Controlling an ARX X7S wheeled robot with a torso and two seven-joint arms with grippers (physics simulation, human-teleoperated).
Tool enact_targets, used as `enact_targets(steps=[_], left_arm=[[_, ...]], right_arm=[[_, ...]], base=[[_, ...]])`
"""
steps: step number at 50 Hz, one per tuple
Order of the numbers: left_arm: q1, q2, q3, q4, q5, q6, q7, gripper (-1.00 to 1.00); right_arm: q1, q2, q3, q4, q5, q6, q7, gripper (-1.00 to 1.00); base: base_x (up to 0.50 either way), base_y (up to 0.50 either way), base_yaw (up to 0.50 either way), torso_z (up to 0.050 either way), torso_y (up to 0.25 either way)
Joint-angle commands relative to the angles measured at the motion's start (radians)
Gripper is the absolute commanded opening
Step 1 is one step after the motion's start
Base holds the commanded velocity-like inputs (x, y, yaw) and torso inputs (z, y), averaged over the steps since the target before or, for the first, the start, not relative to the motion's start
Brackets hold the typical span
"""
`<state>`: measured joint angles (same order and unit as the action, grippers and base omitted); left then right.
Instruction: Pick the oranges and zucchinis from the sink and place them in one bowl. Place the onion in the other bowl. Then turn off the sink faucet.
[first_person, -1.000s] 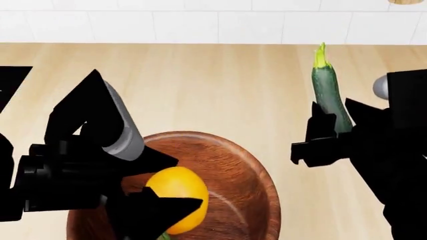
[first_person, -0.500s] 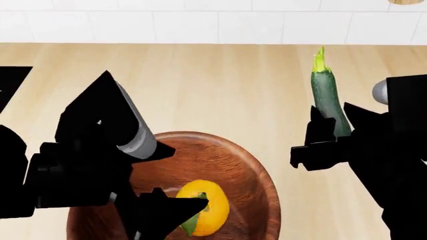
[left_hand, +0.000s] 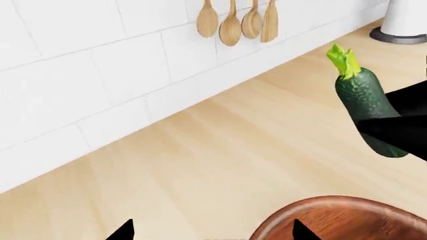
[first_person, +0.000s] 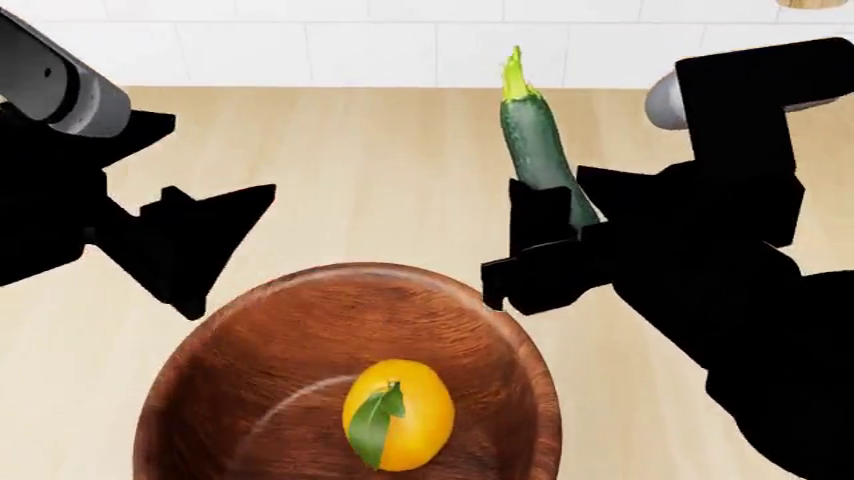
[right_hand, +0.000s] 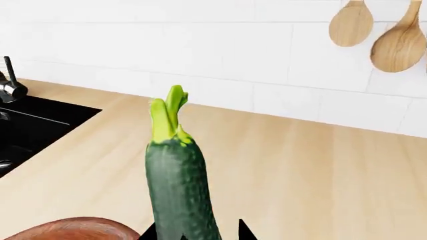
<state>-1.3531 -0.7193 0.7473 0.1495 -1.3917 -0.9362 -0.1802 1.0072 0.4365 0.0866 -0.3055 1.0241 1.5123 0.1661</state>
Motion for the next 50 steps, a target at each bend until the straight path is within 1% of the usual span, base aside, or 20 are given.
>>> enact_targets(steps=[1, 2, 4, 5, 9, 12, 14, 15, 16, 19, 25, 32, 36, 42, 50], left_arm=[[0.082, -0.095, -0.075, 0.014, 0.043, 0.106, -0.073, 1.0], [0.087, -0.106, -0.079, 0.015, 0.044, 0.112, -0.068, 1.0], [0.091, -0.123, -0.081, 0.006, 0.076, 0.129, -0.065, 1.0], [0.091, -0.124, -0.081, 0.004, 0.08, 0.13, -0.068, 1.0], [0.123, -0.148, -0.087, 0.01, 0.082, 0.15, -0.058, 1.0], [0.137, -0.152, -0.09, 0.012, 0.082, 0.158, -0.062, 1.0], [0.144, -0.151, -0.09, 0.011, 0.093, 0.17, -0.064, 1.0], [0.155, -0.158, -0.092, 0.018, 0.103, 0.184, -0.057, 1.0], [0.163, -0.164, -0.088, 0.03, 0.135, 0.203, -0.06, 1.0], [0.174, -0.173, -0.094, 0.036, 0.123, 0.208, -0.053, 1.0], [0.201, -0.169, -0.09, 0.031, 0.135, 0.229, -0.047, 1.0], [0.222, -0.18, -0.095, 0.037, 0.135, 0.245, -0.043, 1.0], [0.226, -0.174, -0.094, 0.036, 0.14, 0.251, -0.047, 1.0], [0.245, -0.18, -0.096, 0.036, 0.146, 0.266, -0.046, 1.0], [0.23, -0.181, -0.099, 0.025, 0.141, 0.258, -0.036, 1.0]], right_arm=[[0.173, 0.032, -0.115, 0.187, 0.704, 0.015, 0.491, -1.0], [0.195, 0.03, -0.152, 0.202, 0.766, 0.018, 0.534, -1.0], [0.19, 0.03, -0.243, 0.207, 0.777, 0.042, 0.549, -1.0], [0.187, 0.033, -0.259, 0.209, 0.785, 0.035, 0.555, -1.0], [0.225, 0.022, -0.34, 0.224, 0.93, -0.013, 0.645, -1.0], [0.242, 0.024, -0.394, 0.232, 1.034, -0.058, 0.705, -1.0], [0.239, 0.033, -0.427, 0.236, 1.09, -0.087, 0.742, -1.0], [0.23, 0.042, -0.449, 0.238, 1.154, -0.132, 0.78, -1.0], [0.235, 0.049, -0.465, 0.233, 1.175, -0.144, 0.803, -1.0], [0.24, 0.062, -0.512, 0.226, 1.238, -0.174, 0.849, -1.0], [0.225, 0.076, -0.559, 0.202, 1.287, -0.197, 0.885, -1.0], [0.171, 0.083, -0.575, 0.187, 1.286, -0.209, 0.885, -1.0], [0.149, 0.077, -0.588, 0.203, 1.253, -0.188, 0.867, -1.0], [0.117, 0.06, -0.571, 0.241, 1.181, -0.165, 0.809, -1.0], [0.095, 0.064, -0.596, 0.263, 1.163, -0.149, 0.792, -1.0]], base=[[0.0, 0.0, 0.0, 0.0, 0.0], [0.0, 0.0, 0.0, 0.0, 0.0], [0.0, 0.0, 0.0, 0.0, 0.0], [0.0, 0.0, 0.0, 0.0, 0.0], [0.0, 0.0, 0.0, 0.0, 0.0], [0.0, 0.0, 0.0, 0.0, 0.0], [0.0, 0.0, 0.0, 0.0, 0.0], [0.0, 0.0, 0.0, 0.0, 0.0], [0.0, 0.0, 0.0, 0.0, 0.0], [0.0, 0.0, 0.0, 0.0, 0.0], [0.0, 0.0, 0.0, 0.0, 0.0], [0.0, 0.0, 0.0, 0.0, 0.0], [0.0, 0.0, 0.0, 0.0, 0.0], [0.0, 0.0, 0.0, 0.0, 0.0], [0.0, 0.0, 0.0, 0.0, 0.0]])
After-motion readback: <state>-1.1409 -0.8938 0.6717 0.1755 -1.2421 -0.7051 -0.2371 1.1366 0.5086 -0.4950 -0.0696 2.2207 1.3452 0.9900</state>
